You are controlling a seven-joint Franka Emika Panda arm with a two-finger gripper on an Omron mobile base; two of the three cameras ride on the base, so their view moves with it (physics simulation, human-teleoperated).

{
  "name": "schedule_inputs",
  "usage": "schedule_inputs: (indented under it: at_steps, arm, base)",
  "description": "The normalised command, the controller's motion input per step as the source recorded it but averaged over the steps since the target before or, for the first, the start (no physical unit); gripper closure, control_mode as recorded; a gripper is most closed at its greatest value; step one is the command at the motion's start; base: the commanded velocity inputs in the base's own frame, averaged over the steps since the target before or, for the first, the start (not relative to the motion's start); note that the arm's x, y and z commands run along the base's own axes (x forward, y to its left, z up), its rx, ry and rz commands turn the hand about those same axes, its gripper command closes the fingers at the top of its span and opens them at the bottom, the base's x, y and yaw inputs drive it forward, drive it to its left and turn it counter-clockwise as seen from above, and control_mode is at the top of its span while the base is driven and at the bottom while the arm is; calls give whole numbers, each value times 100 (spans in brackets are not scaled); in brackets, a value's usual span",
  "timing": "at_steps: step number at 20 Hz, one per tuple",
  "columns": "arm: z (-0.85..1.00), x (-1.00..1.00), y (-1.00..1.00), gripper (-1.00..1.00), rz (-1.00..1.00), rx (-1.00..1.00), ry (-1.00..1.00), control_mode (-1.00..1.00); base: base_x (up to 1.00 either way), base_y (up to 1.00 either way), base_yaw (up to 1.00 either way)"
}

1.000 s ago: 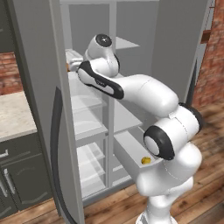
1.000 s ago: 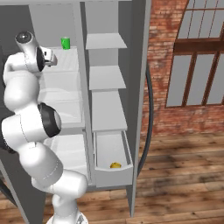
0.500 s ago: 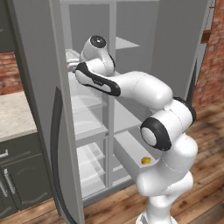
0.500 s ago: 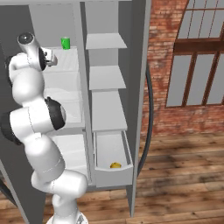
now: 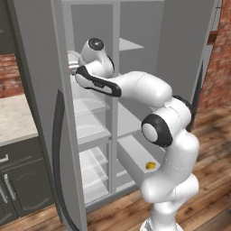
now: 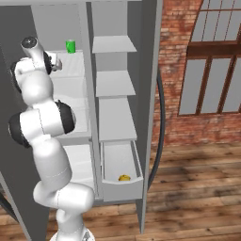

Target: Take the lemon and mango from the fridge shelf and place them in the freezer drawer to begin freezing them.

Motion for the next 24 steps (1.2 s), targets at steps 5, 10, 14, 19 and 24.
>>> schedule_inputs:
  at_steps: [5,10,14,19,24]
  arm:
    - [0,28,4,-100,0,-6,0,-100]
    - [-3,24,2,-100,0,-6,0,-100]
    - [-8,18,3,-100,0,-1,1,-100]
    - [-16,13,8,-100,0,0,5,-100]
    - [-12,16,4,-100,0,0,3,-100]
  base:
    - [0,0,0]
    - [0,0,0]
    - [0,0,0]
    - [0,0,0]
    - [0,0,0]
